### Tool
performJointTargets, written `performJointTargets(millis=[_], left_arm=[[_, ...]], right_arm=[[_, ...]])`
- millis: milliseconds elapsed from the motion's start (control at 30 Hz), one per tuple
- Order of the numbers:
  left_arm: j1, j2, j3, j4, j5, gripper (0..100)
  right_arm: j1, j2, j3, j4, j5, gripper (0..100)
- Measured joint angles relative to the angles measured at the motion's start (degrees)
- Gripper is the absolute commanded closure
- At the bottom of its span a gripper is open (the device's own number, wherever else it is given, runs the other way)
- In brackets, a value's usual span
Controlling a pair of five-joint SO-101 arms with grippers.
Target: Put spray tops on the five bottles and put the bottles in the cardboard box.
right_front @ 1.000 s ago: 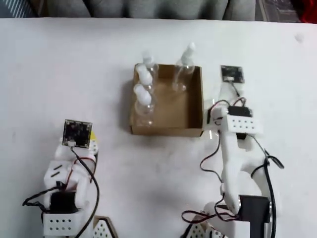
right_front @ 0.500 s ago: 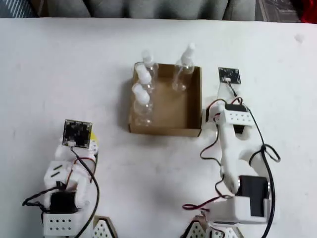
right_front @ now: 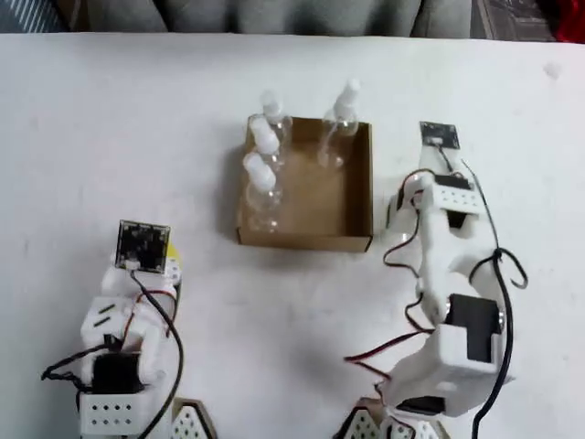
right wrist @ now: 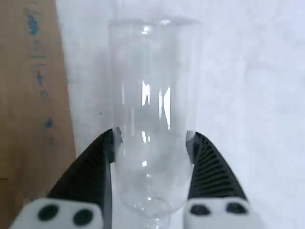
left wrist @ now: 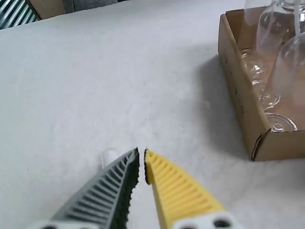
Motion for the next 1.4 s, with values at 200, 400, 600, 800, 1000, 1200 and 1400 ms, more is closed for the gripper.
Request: performJointTargets(millis=[200, 400, 600, 800, 1000, 1200, 1400], left_arm=[[0.00, 0.00, 0.00, 0.09, 0.00, 98], [0.00, 0.00, 0.00, 0.09, 0.00, 98], [0.00, 0.00, 0.00, 0.09, 0.00, 98], [0.00, 0.00, 0.00, 0.09, 0.00, 98], [0.00, 0.00, 0.00, 0.09, 0.00, 98], [0.00, 0.00, 0.00, 0.09, 0.00, 98], [0.00, 0.00, 0.00, 0.09, 0.00, 98]], right_arm=[[7.82, 0.09, -6.42, 8.44, 13.19, 97.2], [13.45, 0.09, -12.75, 18.99, 38.59, 97.4], [17.05, 0.09, -14.24, 24.62, 64.26, 98.2], [20.66, 0.09, -14.24, 36.40, 97.05, 96.0], [26.20, 0.35, -14.24, 37.63, 128.97, 76.9], [25.58, 0.44, -9.93, 30.51, 128.44, 74.8], [25.05, 0.44, -10.46, 27.87, 123.69, 74.8]])
